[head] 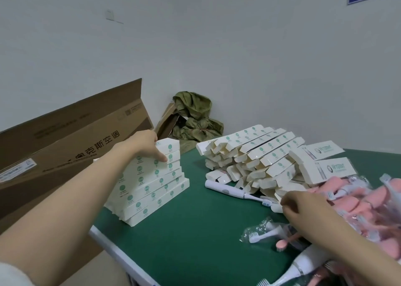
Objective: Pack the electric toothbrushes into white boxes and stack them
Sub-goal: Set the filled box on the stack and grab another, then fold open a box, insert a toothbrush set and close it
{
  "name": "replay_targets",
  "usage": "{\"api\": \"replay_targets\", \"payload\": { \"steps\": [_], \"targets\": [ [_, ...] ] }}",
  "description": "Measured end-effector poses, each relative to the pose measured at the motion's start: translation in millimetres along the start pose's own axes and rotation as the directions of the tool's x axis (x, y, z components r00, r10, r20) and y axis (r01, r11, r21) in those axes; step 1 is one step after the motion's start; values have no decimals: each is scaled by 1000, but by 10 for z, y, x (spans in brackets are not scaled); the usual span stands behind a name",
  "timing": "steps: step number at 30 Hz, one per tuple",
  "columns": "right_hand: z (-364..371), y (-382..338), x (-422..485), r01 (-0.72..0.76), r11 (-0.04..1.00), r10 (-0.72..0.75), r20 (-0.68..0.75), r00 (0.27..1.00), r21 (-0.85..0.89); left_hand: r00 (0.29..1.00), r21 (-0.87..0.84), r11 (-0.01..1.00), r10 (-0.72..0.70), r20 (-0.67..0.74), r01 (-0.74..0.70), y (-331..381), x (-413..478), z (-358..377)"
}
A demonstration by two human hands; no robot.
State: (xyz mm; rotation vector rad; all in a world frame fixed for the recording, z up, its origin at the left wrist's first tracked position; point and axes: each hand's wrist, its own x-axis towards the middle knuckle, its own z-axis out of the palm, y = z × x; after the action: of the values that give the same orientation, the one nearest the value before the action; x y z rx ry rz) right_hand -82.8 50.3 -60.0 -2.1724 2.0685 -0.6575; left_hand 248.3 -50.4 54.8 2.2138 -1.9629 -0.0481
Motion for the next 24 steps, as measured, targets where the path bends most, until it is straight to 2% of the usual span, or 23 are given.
{"api": "replay_targets", "payload": {
  "steps": [2, 4, 7, 10, 13, 16, 19, 21, 24],
  "targets": [
    [-29, -37, 16, 9, 1000, -9, 3, 1000, 27, 998, 107, 994, -17, -68, 24, 7, -50, -4],
    [-95, -63, 53, 11, 998, -11, 9, 1000, 68, 970, 203, 979, 50, -238, -1, 95, -100, -28],
    [-276, 57, 95, -23, 996, 27, -41, 999, 91, 890, 95, 961, 276, -363, -259, 532, -202, 74],
    [-534, 301, 98, -63, 998, 65, -122, 990, 23, 801, -32, 853, 475, -364, -521, 1181, -276, 367],
    [-757, 483, 80, -154, 988, 151, -115, 982, -11, 728, -151, 727, 602, -328, -670, 1875, -303, 708],
    [-837, 608, 26, -209, 978, 209, -10, 978, -23, 689, -165, 671, 681, -247, -723, 2477, -346, 1072],
    [-828, 666, -44, -203, 977, 207, 69, 976, -59, 668, -18, 676, 724, -170, -737, 2855, -379, 1338],
    [-883, 691, -57, -197, 980, 199, 61, 978, -33, 669, 10, 682, 720, -182, -731, 2971, -367, 1412],
    [-990, 745, -45, -194, 981, 194, 23, 981, 4, 667, -80, 672, 701, -254, -737, 2997, -356, 1454]
  ]
}}
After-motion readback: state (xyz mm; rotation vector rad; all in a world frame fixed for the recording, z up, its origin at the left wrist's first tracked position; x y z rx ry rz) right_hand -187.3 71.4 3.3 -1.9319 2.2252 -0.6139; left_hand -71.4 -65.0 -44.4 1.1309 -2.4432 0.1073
